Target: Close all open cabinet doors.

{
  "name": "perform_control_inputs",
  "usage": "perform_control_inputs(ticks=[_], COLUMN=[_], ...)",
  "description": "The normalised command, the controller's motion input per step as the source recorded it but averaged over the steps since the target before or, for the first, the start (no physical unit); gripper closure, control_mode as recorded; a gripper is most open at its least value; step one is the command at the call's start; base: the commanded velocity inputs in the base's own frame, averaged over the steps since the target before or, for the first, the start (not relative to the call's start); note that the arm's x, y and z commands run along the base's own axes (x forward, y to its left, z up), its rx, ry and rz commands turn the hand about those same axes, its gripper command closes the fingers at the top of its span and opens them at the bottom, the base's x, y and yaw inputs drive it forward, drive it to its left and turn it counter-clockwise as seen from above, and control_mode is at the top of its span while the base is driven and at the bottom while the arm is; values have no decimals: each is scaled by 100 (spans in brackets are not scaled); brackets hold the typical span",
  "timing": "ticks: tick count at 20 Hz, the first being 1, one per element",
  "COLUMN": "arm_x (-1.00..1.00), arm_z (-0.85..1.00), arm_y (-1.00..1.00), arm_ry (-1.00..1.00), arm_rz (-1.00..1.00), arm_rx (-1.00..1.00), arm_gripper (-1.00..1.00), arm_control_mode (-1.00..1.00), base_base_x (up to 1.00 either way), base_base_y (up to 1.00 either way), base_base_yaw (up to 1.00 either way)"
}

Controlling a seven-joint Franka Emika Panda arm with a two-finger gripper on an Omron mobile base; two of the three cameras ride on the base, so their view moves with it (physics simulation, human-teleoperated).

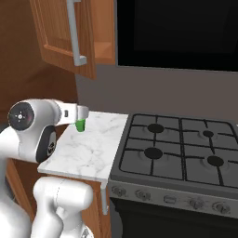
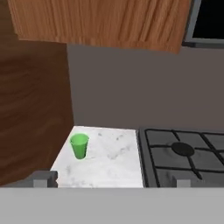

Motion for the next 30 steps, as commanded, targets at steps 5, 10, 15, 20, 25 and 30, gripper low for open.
perform_control_inputs(ticks=[5,10,15,20,25,30], arm_x=[-13,-3,0,15,20,37], arm_z=[32,43,33,1,0,0], arm_y=[3,1,0,2,1,1], arm_ry=[-38,-31,-27,-25,-24,-13], arm_rz=[-3,-6,-3,0,0,0], arm_rx=[0,0,0,0,0,0], arm_gripper=[-100,-100,-100,-100,-100,-100], arm_control_mode=[-100,-100,-100,-100,-100,-100], base_base_x=[0,0,0,0,0,0], base_base_y=[0,0,0,0,0,0], base_base_yaw=[0,0,0,0,0,0])
